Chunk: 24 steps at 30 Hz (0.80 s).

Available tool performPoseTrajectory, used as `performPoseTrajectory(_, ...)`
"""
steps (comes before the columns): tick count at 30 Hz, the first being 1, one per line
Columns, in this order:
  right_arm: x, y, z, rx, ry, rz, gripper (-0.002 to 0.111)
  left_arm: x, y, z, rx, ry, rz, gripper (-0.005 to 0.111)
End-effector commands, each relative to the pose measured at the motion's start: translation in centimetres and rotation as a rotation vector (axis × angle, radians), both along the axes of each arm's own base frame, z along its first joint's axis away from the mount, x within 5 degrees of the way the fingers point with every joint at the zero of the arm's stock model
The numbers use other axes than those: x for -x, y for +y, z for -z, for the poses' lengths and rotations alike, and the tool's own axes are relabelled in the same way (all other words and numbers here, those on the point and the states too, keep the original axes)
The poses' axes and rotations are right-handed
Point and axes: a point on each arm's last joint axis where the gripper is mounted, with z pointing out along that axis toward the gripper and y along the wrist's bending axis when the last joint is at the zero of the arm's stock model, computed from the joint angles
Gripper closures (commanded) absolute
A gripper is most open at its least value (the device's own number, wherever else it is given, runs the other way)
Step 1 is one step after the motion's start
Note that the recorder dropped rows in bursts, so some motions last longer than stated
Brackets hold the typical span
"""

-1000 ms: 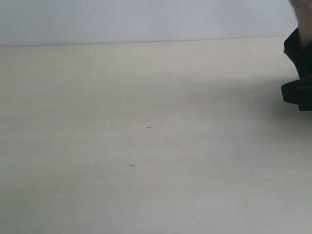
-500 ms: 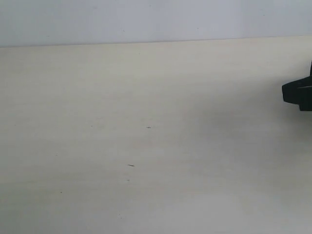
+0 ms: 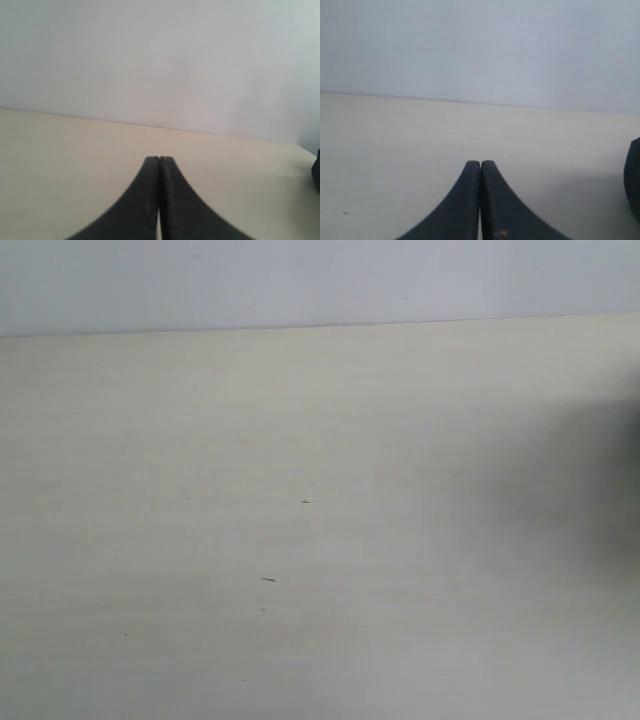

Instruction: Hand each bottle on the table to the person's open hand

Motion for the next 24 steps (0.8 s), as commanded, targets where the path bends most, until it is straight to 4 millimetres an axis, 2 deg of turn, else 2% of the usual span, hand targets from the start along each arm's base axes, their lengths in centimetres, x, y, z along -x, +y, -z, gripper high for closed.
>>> performPoseTrajectory(1, 1.8, -0.9, 2.2, 0.093, -0.143, 0.025, 0.108, 0.0, 0.0, 0.1, -0.005, 0.003, -0.005, 0.107)
performPoseTrajectory(4, 2.8, -1.3, 3.4, 0.128, -0.202, 0.044, 0.108, 0.0, 0.0, 0.1, -0.005, 0.003, -0.005, 0.107)
performPoseTrajectory(11, 3.7, -1.5, 3.0, 0.116, -0.259, 0.045, 0.108, 0.0, 0.0, 0.1, -0.005, 0.003, -0.005, 0.107)
performPoseTrajectory(17, 4.8, -1.3, 3.8, 0.123, -0.2, -0.01, 0.108, 0.0, 0.0, 0.1, -0.005, 0.003, -0.005, 0.107)
performPoseTrajectory(24, 5.2, -1.7, 3.9, 0.116, -0.204, 0.051, 0.108, 0.0, 0.0, 0.1, -0.005, 0.003, -0.005, 0.107)
